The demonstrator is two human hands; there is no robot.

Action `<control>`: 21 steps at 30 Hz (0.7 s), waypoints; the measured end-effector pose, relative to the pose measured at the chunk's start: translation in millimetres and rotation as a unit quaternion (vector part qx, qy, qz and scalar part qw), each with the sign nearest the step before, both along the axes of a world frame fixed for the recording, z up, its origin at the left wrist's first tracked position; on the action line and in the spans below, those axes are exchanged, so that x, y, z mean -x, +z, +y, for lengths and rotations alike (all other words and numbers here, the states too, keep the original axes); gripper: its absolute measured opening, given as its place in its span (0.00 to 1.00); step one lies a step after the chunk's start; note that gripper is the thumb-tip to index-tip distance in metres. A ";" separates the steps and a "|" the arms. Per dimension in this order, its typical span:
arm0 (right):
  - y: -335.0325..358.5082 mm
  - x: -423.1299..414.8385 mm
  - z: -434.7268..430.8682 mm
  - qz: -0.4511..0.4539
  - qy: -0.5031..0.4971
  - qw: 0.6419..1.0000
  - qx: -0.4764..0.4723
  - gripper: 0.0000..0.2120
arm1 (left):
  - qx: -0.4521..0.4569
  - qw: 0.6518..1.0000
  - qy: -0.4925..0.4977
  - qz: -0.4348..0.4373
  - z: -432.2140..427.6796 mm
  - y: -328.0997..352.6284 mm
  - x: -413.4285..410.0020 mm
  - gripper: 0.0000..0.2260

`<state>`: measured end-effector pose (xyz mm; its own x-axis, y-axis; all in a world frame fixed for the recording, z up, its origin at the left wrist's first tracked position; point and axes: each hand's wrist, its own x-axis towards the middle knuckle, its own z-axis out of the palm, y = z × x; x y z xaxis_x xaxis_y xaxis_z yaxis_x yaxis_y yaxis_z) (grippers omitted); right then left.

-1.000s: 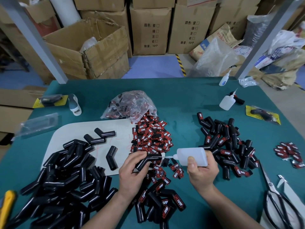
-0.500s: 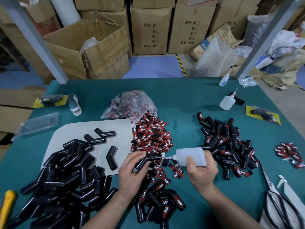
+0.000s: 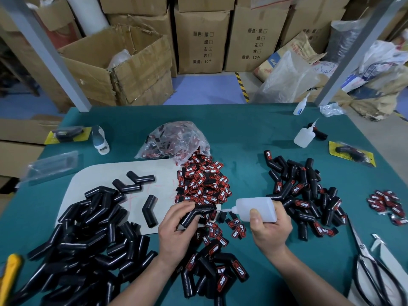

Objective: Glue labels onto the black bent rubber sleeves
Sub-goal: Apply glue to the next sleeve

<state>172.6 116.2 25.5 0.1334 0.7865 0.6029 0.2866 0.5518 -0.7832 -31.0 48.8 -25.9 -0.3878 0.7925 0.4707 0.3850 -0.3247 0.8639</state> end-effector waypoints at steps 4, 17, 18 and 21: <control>-3.4 -1.4 -0.5 0.006 -0.015 1.000 0.011 0.32 | 0.000 1.000 -0.008 0.008 0.0 -0.4 -0.1 0.14; -1.4 -1.4 -0.5 -0.001 -0.016 1.000 0.011 0.33 | -0.004 1.000 -0.009 0.011 -0.2 -1.4 0.0 0.15; -1.4 -1.7 -0.4 -0.001 -0.017 1.000 0.011 0.33 | -0.005 1.000 -0.008 0.010 0.1 -1.3 -0.1 0.15; -1.2 -1.0 -0.4 -0.006 -0.012 1.000 0.008 0.33 | -0.006 1.000 -0.005 0.007 0.8 -1.6 0.0 0.15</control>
<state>173.6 115.8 24.3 0.1452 0.7924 0.5924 0.3084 0.5327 -0.7881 -31.0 49.6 -27.5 -0.3739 0.7901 0.4857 0.3932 -0.3393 0.8546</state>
